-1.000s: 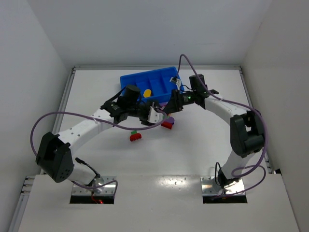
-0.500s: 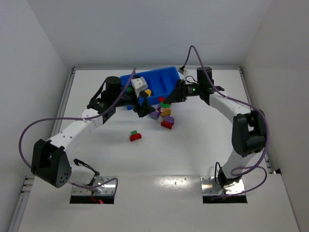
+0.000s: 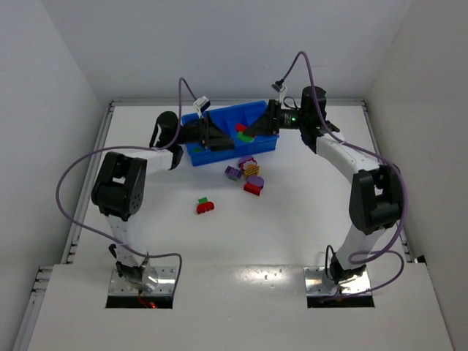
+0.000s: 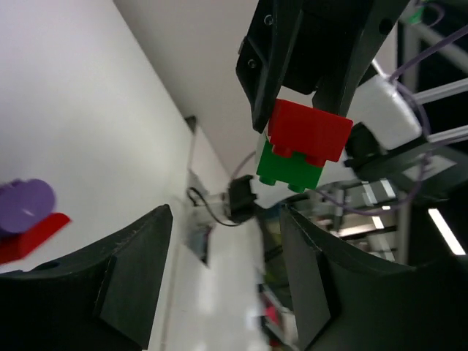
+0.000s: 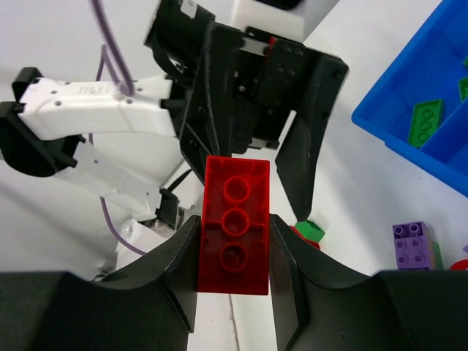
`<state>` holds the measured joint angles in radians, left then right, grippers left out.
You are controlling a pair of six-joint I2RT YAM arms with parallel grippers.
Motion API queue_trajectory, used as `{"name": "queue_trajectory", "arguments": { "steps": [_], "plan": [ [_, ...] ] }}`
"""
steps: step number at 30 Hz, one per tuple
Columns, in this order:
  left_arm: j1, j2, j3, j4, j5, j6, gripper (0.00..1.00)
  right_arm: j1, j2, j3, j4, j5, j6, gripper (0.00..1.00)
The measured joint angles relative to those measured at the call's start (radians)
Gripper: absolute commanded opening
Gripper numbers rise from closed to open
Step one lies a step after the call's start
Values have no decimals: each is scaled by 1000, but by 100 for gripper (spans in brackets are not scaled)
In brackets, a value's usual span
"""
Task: Sort the legos into containers by color
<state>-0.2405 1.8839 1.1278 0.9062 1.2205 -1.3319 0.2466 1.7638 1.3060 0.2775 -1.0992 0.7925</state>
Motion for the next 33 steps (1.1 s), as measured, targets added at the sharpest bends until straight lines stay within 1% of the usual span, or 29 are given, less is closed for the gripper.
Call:
{"name": "queue_trajectory", "arguments": {
  "steps": [2, 6, 11, 15, 18, 21, 25, 27, 29, 33],
  "plan": [
    [0, 36, -9, 118, 14, -166, 66, 4, 6, 0, 9, 0, 18, 0],
    [0, 35, -14, 281, 23, -356, 66, 6, 6, 0, 19, 0, 31, 0],
    [-2, 34, -14, 358, 22, -459, 65, 6, 7, 0, 22, 0, 39, 0],
    [-3, 34, -14, 376, 21, -467, 63, 6, 26, 0, 34, 0, 59, 0],
    [-8, 27, -16, 378, 21, -425, 63, 7, 53, 3, 51, 0, 95, 0],
    [-10, -5, -28, 364, 14, -299, 63, 11, 76, 6, 63, 0, 125, 0],
    [-10, -100, -33, 172, 5, -25, 63, 17, 79, 6, 96, 0, 158, 0],
    [-10, -127, -30, 93, 4, 77, 63, 18, 77, 6, 111, 0, 167, 0],
    [-10, -136, -27, 37, -1, 149, 63, 18, 77, 6, 115, 4, 173, 0],
    [-10, -136, -26, -29, -13, 220, 63, 23, 77, 5, 116, 11, 176, 0]
  ]
}}
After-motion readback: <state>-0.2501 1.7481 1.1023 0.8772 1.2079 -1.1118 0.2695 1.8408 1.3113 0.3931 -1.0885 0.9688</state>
